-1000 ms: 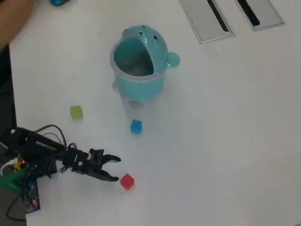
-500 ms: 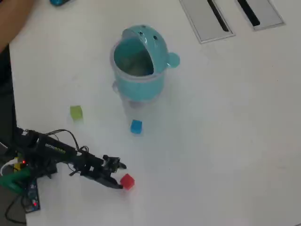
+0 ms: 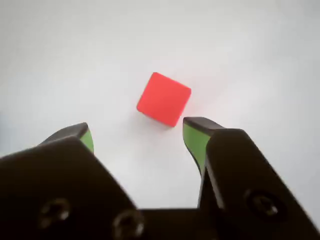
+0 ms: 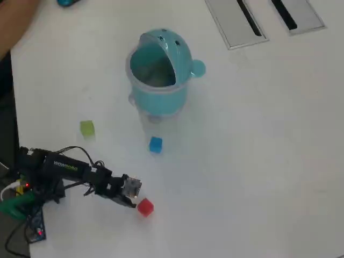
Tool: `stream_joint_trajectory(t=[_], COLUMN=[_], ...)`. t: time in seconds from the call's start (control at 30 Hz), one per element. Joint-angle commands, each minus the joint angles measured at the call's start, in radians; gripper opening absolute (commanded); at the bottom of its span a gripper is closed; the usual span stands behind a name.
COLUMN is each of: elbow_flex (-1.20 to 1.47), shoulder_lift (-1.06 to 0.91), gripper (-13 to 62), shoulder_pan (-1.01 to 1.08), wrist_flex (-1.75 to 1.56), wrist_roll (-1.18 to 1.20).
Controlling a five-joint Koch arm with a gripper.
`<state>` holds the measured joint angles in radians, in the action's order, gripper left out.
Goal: Grasp RGB lego blocks and put them in the bin one by one.
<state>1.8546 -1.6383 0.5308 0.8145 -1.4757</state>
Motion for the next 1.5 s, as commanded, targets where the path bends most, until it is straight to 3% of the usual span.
stream_joint_trajectory(t=[0.0, 0.3, 1.07, 1.47], elbow_flex=[-0.117, -0.198, -0.653, -0.681], shoulder_lift=[0.005, 0.086, 0.459, 0.425], gripper=[32.4, 32.3, 29.6, 29.9], shoulder_pan=[-0.014, -0.011, 0.052, 0.097], wrist_flex=[0.008, 0.121, 0.365, 0.569], wrist_roll=[0.074, 0.279, 0.293, 0.199])
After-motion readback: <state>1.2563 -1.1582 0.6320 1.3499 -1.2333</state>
